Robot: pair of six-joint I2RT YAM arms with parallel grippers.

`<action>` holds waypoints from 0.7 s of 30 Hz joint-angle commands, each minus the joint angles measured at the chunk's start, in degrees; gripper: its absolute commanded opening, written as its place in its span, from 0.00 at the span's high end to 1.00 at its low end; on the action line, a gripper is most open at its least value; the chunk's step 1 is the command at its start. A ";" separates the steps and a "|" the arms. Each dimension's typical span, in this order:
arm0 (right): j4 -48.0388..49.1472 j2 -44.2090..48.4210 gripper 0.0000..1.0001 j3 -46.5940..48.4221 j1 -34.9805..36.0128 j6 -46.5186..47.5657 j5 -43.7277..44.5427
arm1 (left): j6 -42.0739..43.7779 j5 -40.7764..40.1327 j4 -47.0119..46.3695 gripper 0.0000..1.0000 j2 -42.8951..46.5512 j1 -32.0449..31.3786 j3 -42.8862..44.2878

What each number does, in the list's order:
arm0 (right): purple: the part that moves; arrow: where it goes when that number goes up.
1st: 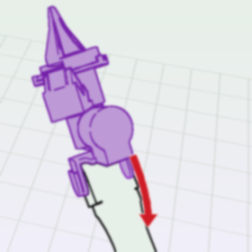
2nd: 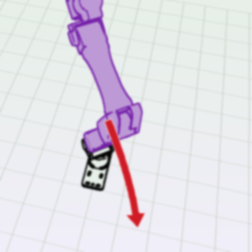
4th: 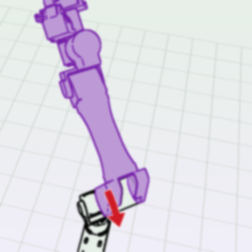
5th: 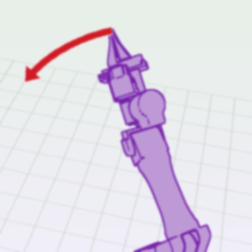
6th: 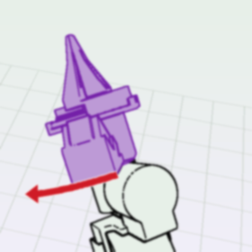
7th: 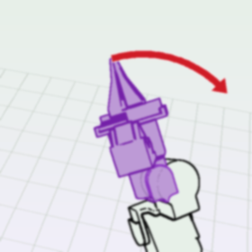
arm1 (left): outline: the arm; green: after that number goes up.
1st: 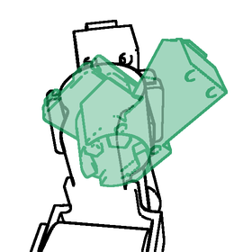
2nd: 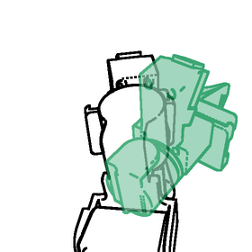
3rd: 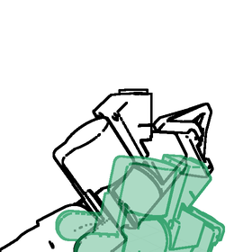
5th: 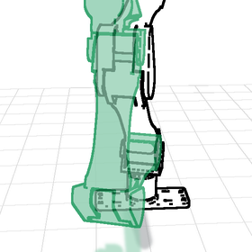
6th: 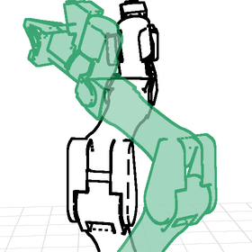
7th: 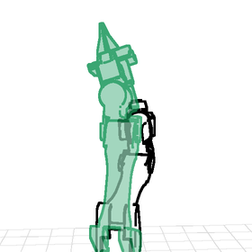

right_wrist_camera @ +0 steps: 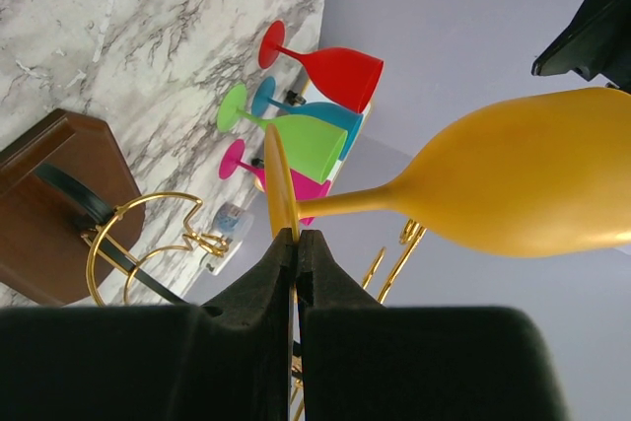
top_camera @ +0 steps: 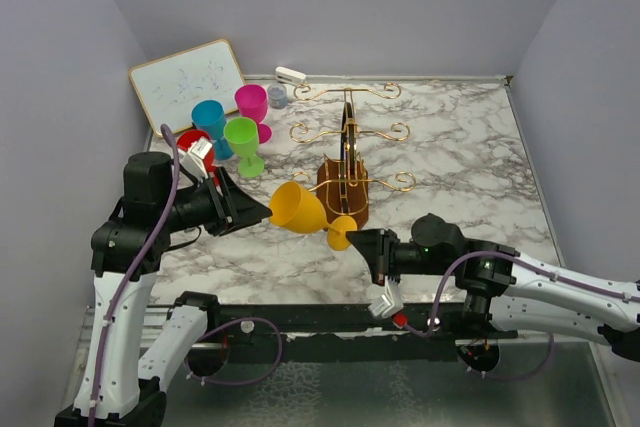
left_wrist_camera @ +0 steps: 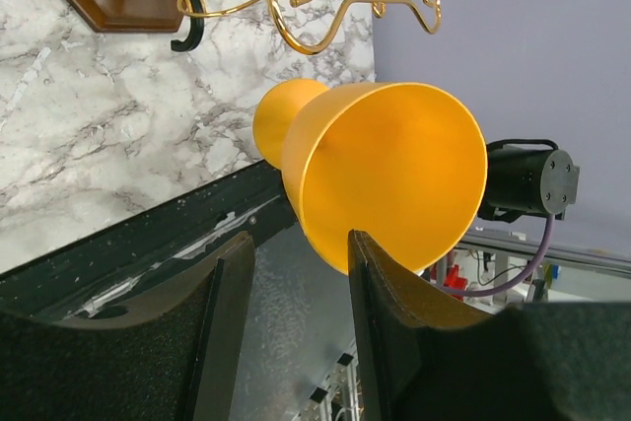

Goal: Take the wine glass off the wine glass rack

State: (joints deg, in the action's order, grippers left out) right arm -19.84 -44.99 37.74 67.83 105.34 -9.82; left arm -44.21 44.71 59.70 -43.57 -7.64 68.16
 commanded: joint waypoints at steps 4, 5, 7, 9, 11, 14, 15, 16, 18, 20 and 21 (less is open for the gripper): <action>1.04 -1.34 0.99 1.82 0.29 1.88 -0.31 | 0.45 -1.26 -0.90 0.54 -0.12 -0.18 -0.75; 1.03 -1.55 0.99 1.96 0.29 2.00 -0.47 | 0.27 -1.19 -1.14 0.54 -0.06 -0.18 -1.10; 1.38 -1.87 0.99 2.20 0.28 2.21 -0.63 | 0.16 -1.15 -1.70 0.54 0.10 -0.22 -1.84; 1.69 -2.11 0.99 2.39 0.33 2.56 -0.47 | 0.31 -1.18 -1.66 0.54 0.21 -0.19 -2.51; 1.86 -2.28 0.99 2.87 0.29 2.72 -0.61 | 0.69 -1.45 -1.30 0.54 0.15 -0.16 -2.91; 1.82 -2.60 0.99 3.33 0.30 2.90 -0.93 | 0.97 -1.55 -1.46 0.54 0.03 -0.19 -3.46; 1.82 -2.70 0.99 3.43 0.28 2.98 -1.09 | 0.82 -1.63 -1.70 0.54 0.03 -0.18 -3.58; 1.82 -2.84 0.99 3.47 0.28 2.95 -1.15 | 0.70 -1.77 -2.02 0.54 0.02 -0.18 -3.75; 1.94 -3.06 0.99 3.57 0.28 2.94 -1.16 | 0.54 -2.10 -2.74 0.54 -0.18 -0.23 -4.07; 1.95 -3.15 0.99 3.62 0.28 2.94 -1.21 | 0.39 -2.50 -3.55 0.54 -0.35 -0.18 -4.33; 1.91 -3.22 0.99 3.72 0.28 2.86 -1.20 | 0.26 -2.58 -3.87 0.54 -0.44 -0.18 -4.48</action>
State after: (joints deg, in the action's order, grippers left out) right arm -19.66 -47.97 39.38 67.81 107.72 -9.93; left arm -44.01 43.79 58.33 -43.79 -7.64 64.07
